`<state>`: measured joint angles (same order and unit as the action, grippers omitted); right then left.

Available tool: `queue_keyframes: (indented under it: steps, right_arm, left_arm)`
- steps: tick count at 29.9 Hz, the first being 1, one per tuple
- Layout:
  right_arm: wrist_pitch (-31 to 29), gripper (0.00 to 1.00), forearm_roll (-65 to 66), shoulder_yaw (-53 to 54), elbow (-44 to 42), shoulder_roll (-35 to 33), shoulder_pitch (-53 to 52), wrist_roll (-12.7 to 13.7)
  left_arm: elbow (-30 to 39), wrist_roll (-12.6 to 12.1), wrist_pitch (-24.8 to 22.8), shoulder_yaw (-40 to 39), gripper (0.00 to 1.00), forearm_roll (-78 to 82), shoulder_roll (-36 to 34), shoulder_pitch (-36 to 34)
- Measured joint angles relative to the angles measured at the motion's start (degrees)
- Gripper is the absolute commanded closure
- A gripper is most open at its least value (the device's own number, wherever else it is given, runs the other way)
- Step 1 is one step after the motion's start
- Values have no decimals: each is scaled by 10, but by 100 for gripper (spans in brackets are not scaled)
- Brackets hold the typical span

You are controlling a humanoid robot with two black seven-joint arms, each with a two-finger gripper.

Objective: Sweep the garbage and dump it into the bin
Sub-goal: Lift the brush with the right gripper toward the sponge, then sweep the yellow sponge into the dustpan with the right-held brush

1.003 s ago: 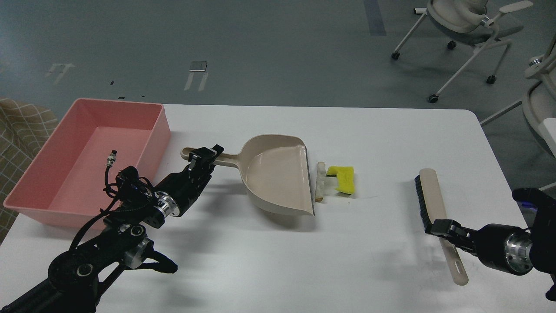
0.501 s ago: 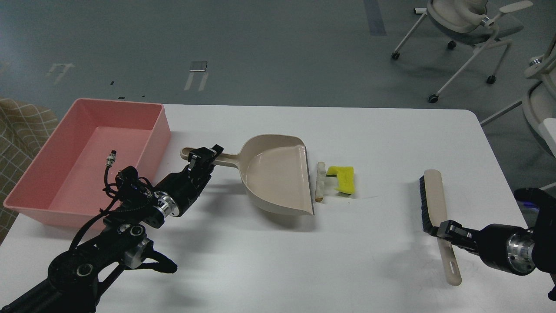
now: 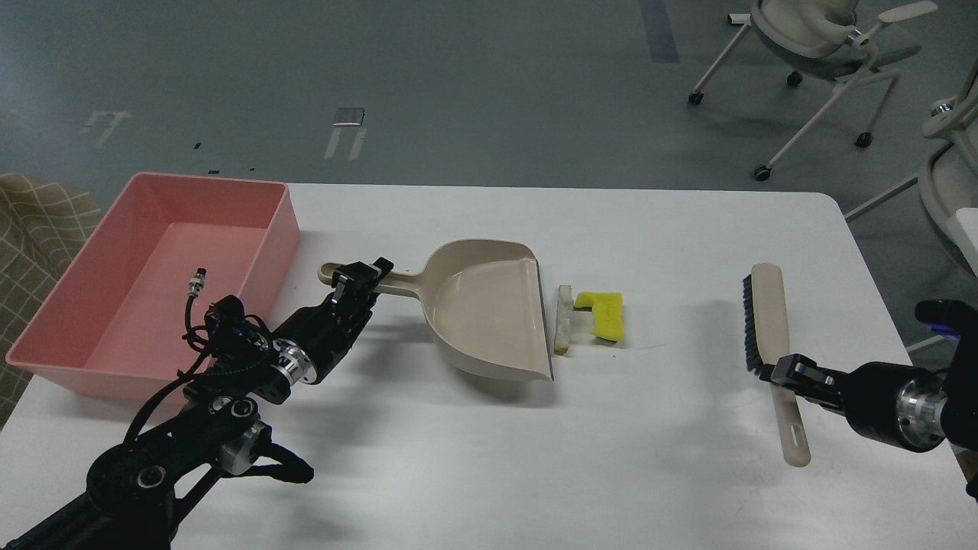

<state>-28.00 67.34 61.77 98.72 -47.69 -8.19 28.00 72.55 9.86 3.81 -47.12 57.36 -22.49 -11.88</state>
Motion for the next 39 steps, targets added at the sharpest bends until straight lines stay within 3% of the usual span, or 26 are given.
queue_keyframes:
  steps: [23, 39]
  right_arm:
    - [0, 100, 2, -158, -63, 138, -133, 0]
    - [0, 100, 1, -236, -148, 292, -230, 0]
  left_arm:
    - [-22, 0, 8, 0, 99, 38, 27, 6]
    - [-12, 0, 11, -2, 99, 41, 29, 1]
